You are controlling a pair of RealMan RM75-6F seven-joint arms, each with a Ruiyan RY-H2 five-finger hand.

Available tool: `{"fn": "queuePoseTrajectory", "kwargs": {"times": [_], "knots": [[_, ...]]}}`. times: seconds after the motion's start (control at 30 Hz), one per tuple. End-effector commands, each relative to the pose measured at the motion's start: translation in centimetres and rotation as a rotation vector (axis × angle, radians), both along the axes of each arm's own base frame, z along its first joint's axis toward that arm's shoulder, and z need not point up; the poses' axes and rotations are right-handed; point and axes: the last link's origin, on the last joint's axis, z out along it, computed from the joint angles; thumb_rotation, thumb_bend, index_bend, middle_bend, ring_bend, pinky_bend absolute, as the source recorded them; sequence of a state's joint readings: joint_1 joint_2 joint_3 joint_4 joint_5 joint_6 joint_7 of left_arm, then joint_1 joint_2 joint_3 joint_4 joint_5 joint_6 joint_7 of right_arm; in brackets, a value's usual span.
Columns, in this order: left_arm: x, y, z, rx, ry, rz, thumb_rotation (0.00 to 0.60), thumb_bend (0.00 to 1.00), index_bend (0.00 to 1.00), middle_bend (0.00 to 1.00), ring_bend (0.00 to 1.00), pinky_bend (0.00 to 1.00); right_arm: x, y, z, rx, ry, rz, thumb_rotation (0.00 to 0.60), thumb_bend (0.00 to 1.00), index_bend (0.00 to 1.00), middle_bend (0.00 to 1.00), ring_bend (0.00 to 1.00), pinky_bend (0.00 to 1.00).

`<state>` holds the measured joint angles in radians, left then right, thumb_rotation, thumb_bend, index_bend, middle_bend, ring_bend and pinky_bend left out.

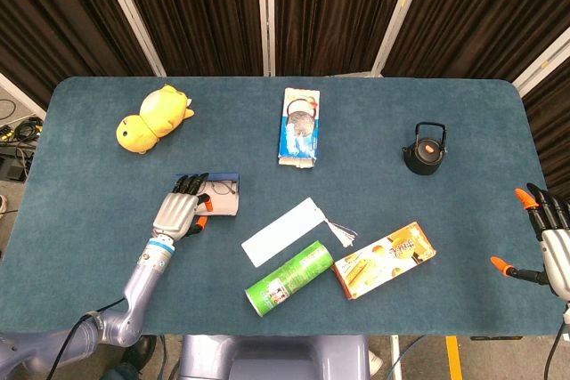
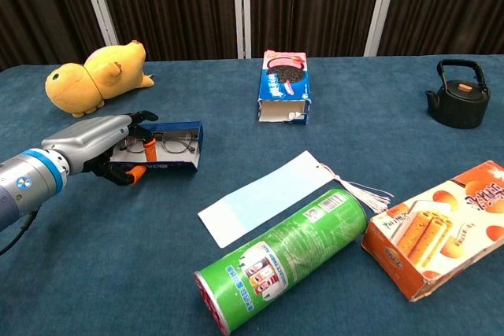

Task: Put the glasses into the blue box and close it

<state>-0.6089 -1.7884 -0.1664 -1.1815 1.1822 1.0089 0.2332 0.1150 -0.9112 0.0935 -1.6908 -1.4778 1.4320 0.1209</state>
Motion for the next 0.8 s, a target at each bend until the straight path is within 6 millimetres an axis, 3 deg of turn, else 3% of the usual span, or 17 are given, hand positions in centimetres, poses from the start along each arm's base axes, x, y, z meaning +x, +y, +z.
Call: {"fn": "queuePoseTrajectory", "kwargs": {"times": [0.03, 0.4, 0.8], "knots": [[0.0, -0.1, 0.0, -0.001, 0.000, -0.002, 0.600, 0.54, 0.59, 0.00, 0.00, 0.00, 0.0, 0.0, 0.0, 0.001, -0.001, 0.000, 0.600, 0.00, 0.00, 0.00, 0.00, 0.00], [-1.0, -2.5, 4.2, 0.004, -0.031, -0.001, 0.600, 0.54, 0.66, 0.00, 0.00, 0.00, 0.3, 0.2, 0.0, 0.004, -0.006, 0.012, 0.600, 0.00, 0.00, 0.00, 0.00, 0.00], [-2.0, -4.4, 9.2, -0.121, 0.093, 0.121, 0.600, 0.54, 0.67, 0.00, 0.00, 0.00, 0.6, 0.4, 0.0, 0.005, -0.007, 0.025, 0.600, 0.00, 0.00, 0.00, 0.00, 0.00]]}}
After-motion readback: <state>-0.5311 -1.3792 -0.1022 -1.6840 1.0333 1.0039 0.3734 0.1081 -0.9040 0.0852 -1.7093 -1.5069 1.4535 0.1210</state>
